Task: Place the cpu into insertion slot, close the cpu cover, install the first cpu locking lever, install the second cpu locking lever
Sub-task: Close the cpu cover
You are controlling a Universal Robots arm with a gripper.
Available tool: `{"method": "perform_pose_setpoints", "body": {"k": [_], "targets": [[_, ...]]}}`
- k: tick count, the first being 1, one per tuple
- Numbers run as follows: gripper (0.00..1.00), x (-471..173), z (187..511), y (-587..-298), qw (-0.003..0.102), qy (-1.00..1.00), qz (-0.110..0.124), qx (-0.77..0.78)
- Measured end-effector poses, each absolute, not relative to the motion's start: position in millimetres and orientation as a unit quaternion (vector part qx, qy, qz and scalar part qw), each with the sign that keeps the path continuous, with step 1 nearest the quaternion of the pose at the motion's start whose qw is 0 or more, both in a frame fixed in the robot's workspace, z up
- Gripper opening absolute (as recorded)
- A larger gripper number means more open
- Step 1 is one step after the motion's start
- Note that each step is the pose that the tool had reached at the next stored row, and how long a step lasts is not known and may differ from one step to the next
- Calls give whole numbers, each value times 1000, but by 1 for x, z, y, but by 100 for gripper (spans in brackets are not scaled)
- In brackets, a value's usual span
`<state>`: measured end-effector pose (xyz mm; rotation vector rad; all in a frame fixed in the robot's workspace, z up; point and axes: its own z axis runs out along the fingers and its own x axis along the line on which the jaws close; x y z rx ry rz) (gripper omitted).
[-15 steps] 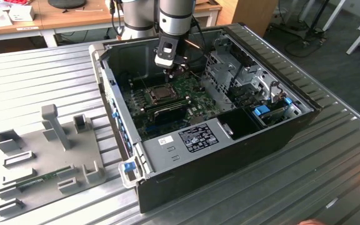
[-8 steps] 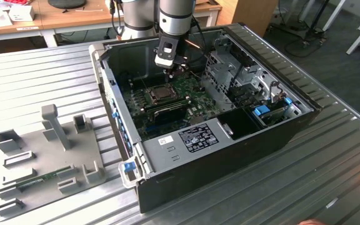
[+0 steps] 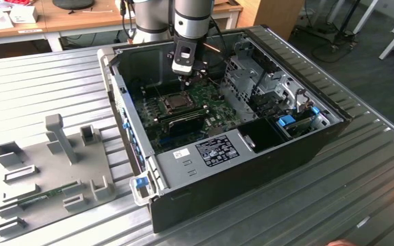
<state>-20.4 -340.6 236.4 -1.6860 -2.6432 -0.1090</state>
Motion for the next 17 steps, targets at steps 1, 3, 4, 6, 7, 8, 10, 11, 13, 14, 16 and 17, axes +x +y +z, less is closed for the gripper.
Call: {"method": "perform_pose_setpoints", "body": {"k": [1, 3, 4, 6, 7, 8, 10, 11, 13, 14, 16, 17], "targets": [[11, -20, 236, -341, 2, -843, -35, -537], [11, -20, 236, -341, 2, -843, -35, -537], [11, -20, 236, -341, 2, -843, -35, -537], [11, -20, 236, -341, 2, -843, -35, -537], [11, -20, 236, -341, 2, -844, -35, -535], [11, -20, 236, -341, 3, -846, -35, -532], [11, -20, 236, -341, 3, -850, -35, -525], [11, -20, 236, -341, 3, -853, -35, -521], [11, -20, 236, -341, 3, -858, -35, -512], [11, -20, 236, -341, 4, -861, -35, -507], [11, -20, 236, -341, 4, -867, -35, -497], [11, -20, 236, -341, 4, -868, -35, -495]]}}
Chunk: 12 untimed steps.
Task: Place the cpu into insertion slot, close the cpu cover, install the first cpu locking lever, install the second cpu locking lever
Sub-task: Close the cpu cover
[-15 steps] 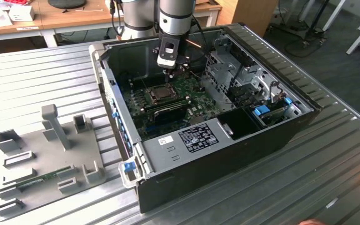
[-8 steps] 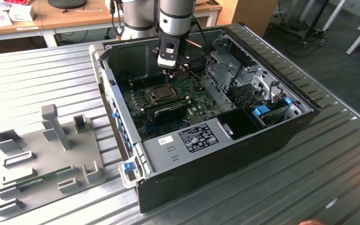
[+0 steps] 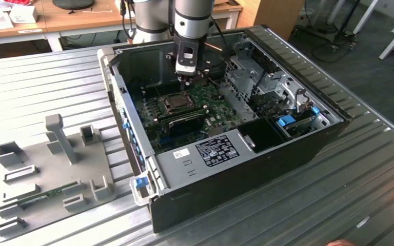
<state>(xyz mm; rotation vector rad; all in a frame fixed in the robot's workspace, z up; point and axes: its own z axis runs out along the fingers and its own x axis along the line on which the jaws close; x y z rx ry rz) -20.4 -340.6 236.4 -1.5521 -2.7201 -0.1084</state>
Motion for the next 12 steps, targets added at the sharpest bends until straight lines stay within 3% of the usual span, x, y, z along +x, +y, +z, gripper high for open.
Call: {"method": "perform_pose_setpoints", "body": {"k": [12], "targets": [[11, -20, 236, -341, 5, -883, -34, -469]]}}
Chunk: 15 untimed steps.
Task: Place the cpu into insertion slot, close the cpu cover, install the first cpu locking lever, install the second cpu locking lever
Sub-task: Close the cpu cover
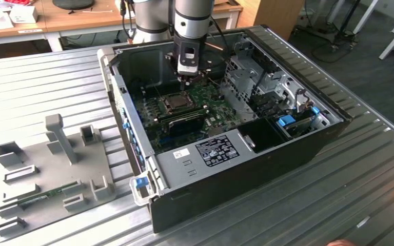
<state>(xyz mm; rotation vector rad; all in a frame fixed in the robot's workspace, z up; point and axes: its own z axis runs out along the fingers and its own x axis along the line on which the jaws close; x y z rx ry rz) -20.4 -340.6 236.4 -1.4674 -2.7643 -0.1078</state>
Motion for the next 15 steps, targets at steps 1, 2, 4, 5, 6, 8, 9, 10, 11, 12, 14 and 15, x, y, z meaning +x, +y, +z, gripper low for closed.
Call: {"method": "perform_pose_setpoints", "body": {"k": [1, 2, 4, 5, 6, 8, 9, 10, 11, 12, 14, 15], "targets": [[11, -20, 236, -341, 5, -886, -34, -462], [11, -20, 236, -341, 6, -890, -34, -455], [11, -20, 236, -341, 6, -894, -34, -448], [11, -20, 236, -341, 6, -894, -34, -447], [11, -20, 236, -341, 6, -894, -34, -447], [11, -20, 236, -341, 6, -894, -34, -447], [11, -20, 236, -341, 6, -894, -34, -447], [11, -20, 236, -341, 6, -894, -34, -447], [11, -20, 236, -341, 6, -894, -34, -447], [11, -20, 236, -341, 6, -894, -34, -447], [11, -20, 236, -341, 6, -896, -34, -442], [11, -20, 236, -341, 6, -898, -34, -438]]}}
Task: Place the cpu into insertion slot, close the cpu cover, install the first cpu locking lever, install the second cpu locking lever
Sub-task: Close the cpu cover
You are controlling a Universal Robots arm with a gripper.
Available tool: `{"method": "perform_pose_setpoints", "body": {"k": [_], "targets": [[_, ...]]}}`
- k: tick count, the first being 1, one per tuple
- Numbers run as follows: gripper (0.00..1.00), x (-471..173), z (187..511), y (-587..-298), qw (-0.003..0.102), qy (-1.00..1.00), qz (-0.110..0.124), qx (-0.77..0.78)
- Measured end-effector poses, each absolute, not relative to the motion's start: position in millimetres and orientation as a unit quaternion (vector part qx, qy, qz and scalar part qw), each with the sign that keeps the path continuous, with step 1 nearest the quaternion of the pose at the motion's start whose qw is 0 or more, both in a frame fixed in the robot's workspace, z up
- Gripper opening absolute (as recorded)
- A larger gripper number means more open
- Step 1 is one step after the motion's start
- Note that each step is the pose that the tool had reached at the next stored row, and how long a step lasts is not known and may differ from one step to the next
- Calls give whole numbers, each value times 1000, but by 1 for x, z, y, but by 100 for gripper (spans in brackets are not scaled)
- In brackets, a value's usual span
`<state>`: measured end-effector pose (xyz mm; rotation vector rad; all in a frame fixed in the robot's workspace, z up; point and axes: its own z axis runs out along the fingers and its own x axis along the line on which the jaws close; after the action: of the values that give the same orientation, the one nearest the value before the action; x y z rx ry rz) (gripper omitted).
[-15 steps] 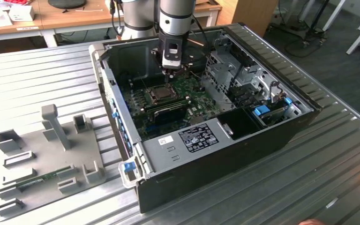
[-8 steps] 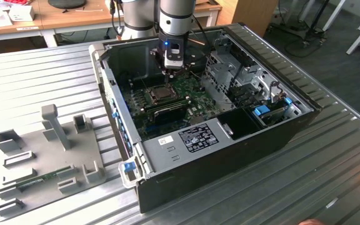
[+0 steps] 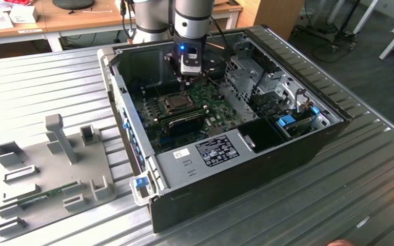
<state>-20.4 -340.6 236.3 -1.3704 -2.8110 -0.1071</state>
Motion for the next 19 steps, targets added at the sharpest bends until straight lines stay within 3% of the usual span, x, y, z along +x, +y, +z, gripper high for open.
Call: {"method": "perform_pose_setpoints", "body": {"k": [19], "targets": [[11, -20, 236, -341, 9, -929, -34, -369]]}}
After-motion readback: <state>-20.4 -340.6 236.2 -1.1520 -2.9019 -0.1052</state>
